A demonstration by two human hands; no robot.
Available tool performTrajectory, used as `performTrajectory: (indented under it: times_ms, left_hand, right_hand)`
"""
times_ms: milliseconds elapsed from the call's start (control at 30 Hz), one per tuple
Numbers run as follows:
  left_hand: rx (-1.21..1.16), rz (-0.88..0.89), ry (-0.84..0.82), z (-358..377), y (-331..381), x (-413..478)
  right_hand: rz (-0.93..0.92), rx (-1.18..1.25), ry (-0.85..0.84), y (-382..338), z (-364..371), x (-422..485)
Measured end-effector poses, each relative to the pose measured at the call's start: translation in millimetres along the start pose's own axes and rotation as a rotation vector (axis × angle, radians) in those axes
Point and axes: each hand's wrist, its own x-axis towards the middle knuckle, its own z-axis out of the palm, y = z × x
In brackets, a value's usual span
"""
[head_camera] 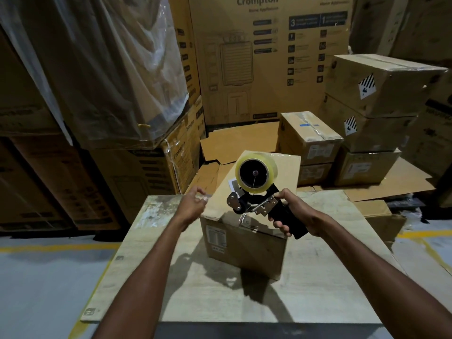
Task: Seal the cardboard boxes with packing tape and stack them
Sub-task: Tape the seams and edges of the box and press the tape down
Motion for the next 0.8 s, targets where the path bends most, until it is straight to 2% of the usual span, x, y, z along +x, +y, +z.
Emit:
performTrajectory:
  times_ms: [133,233,467,800]
  left_hand:
    - [0.138,0.068,-0.035,-13,-23,10]
    - [0.213,0.093,0.0,-22,-47,13]
    - [0.183,0.123,-0.024,-25,-80,21]
    - [0.185,0.195,0.017,-17,-84,18]
  right_hand:
    - [0.017,-0.032,0.007,1,14,4]
    - [0.021,-0.09,0.038,7,22,6]
    - [0.066,-0.202,0.11,18,30,16]
    - [0.005,-0.262,0.16,18,29,17]
